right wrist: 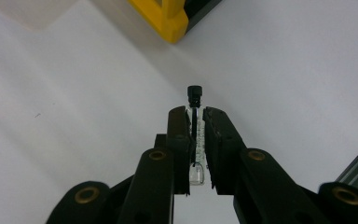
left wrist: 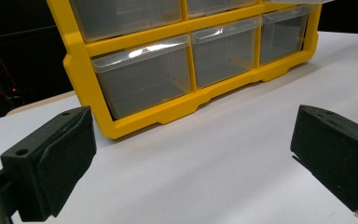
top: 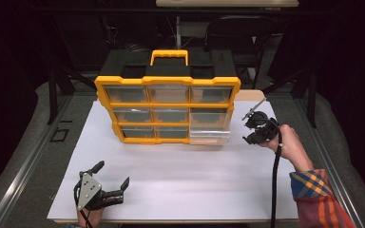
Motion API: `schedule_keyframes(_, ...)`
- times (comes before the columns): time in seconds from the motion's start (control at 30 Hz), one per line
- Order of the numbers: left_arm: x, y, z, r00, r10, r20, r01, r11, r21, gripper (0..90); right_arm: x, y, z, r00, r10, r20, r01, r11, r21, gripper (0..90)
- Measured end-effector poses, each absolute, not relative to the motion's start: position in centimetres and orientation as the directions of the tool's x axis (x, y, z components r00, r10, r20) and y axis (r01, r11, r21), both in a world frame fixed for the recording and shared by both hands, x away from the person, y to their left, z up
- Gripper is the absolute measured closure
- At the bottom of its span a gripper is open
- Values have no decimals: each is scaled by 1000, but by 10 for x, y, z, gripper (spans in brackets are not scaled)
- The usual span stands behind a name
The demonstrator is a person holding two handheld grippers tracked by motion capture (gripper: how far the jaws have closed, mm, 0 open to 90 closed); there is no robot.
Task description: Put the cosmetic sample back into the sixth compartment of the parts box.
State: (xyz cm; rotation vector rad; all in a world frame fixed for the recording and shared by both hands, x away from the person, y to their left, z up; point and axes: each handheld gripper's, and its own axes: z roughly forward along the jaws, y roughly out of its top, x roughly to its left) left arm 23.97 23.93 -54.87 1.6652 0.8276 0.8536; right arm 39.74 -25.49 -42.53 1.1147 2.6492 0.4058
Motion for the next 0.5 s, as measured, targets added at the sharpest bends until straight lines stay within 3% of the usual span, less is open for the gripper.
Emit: schedule_keyframes(0.5,239,240,-548,507,851,136,109,-219,970,1,399,-245,-396,-694,705,-148,635,696,334,810)
